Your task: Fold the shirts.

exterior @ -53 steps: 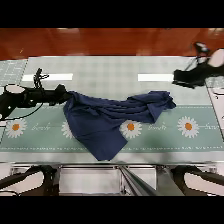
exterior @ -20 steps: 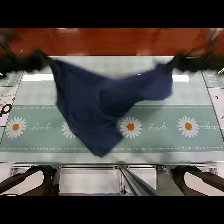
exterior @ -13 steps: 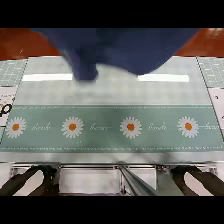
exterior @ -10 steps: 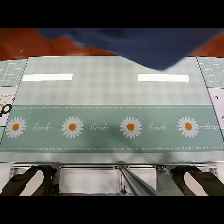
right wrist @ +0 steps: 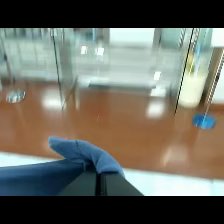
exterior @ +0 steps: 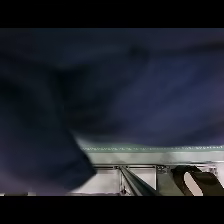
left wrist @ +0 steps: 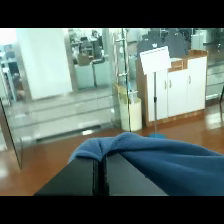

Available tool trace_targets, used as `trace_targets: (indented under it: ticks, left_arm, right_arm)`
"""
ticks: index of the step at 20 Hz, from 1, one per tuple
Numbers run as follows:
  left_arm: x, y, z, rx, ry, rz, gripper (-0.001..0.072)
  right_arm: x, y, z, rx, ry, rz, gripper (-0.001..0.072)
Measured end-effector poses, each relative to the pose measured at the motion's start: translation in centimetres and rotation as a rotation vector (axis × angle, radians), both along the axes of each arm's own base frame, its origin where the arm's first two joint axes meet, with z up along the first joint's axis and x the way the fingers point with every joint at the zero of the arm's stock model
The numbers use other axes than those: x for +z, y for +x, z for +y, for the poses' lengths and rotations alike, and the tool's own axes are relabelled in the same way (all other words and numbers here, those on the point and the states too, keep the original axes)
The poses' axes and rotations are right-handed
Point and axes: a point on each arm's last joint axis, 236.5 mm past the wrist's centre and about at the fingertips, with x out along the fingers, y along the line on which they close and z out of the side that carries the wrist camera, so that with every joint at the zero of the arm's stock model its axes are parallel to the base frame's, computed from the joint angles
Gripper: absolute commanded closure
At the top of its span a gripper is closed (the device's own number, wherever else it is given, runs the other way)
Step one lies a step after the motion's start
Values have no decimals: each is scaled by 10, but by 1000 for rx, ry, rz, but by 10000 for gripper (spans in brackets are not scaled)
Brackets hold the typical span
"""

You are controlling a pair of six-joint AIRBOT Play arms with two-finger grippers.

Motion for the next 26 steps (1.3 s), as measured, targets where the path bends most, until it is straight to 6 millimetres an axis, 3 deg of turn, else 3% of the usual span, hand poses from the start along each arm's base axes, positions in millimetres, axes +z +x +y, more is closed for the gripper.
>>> trace_targets:
  ticks: [2, 4, 8, 11, 14, 18, 19, 20, 21, 22, 23, 26]
  left_arm:
    - [-26, 20, 5, -2, -38, 92, 687]
    - [-65, 52, 11, -9, -82, 221, 687]
    - [-180, 135, 24, -41, -194, 533, 687]
    - [-275, 203, 44, -8, -297, 718, 687]
    - [-350, 265, 58, 31, -417, 829, 687]
    - [-418, 342, 55, 54, -602, 898, 687]
    - [-432, 356, 49, 49, -634, 920, 687]
    - [-445, 369, 43, 44, -658, 941, 687]
    - [-456, 377, 37, 37, -673, 962, 664]
    - [-466, 385, 32, 34, -682, 977, 503]
    - [-474, 391, 28, 32, -691, 989, 196]
    - [-477, 403, 37, 34, -715, 995, 201]
  right_arm:
    - [-27, 15, 13, 64, 25, 93, 688]
    - [-62, 38, 25, 124, 63, 201, 688]
    - [-150, 102, 32, 168, 154, 408, 688]
    - [-232, 162, 28, 151, 234, 562, 688]
    - [-304, 231, 25, 128, 336, 661, 687]
    - [-384, 316, 26, 91, 526, 726, 686]
    - [-401, 331, 28, 88, 573, 749, 660]
    - [-418, 344, 30, 87, 619, 773, 534]
    - [-431, 354, 33, 88, 657, 795, 350]
    - [-442, 362, 36, 91, 698, 813, 294]
    - [-449, 369, 38, 95, 724, 824, 294]
    - [-448, 378, 26, 124, 760, 838, 295]
